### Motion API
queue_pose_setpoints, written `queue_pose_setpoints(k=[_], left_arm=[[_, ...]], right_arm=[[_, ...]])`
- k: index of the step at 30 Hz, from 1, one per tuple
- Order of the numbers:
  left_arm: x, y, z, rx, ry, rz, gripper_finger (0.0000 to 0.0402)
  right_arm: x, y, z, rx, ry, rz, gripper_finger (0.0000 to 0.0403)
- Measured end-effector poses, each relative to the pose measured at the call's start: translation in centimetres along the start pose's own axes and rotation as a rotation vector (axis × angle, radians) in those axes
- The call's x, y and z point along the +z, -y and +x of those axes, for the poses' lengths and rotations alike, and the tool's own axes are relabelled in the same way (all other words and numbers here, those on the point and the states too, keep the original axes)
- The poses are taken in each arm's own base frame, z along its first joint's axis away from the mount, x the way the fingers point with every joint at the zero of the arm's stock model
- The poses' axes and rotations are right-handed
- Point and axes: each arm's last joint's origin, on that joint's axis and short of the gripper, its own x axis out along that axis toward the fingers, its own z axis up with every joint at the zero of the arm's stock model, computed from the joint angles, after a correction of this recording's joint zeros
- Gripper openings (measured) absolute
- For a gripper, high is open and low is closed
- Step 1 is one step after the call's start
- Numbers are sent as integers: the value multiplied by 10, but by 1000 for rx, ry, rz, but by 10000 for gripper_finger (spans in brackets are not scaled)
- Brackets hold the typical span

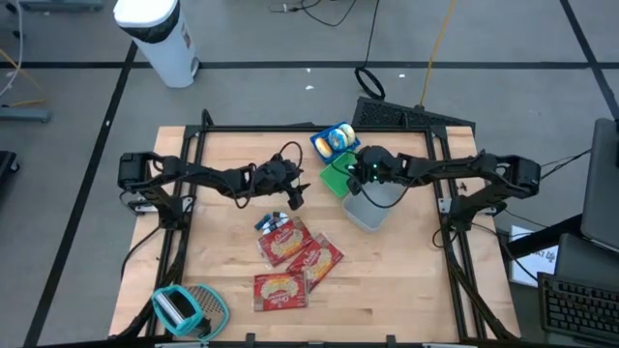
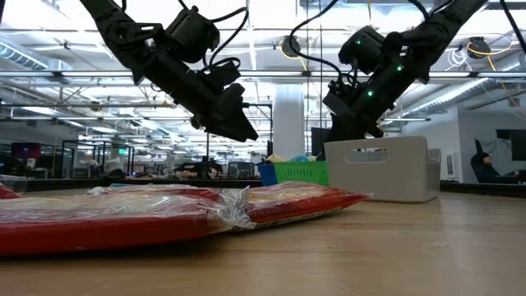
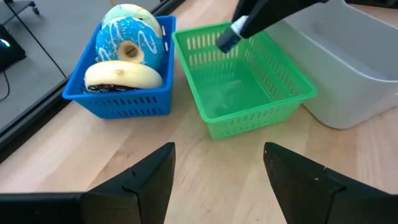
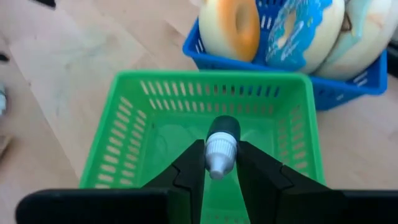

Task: Pick & Place Food Item
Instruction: Put the small blue food coloring bottle into the green bin, then put the large blue food coloring bottle into the green bin

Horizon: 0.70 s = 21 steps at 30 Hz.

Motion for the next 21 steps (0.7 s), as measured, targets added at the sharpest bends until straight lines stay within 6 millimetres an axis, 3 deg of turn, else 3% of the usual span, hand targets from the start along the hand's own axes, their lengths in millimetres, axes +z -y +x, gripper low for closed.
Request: queue_pose_setpoints(k=[7,15,21], left_arm=[[0,2,0,-4,0,6,243],[-3,1,0,-2,-27,24,243],[-9,-3,-23,7,-216,98,243]], right_arm=[[-1,0,8,1,10,-22,85],[5,-2,6,21,58,-18,147],[5,-2,5,24,61,-40,191]])
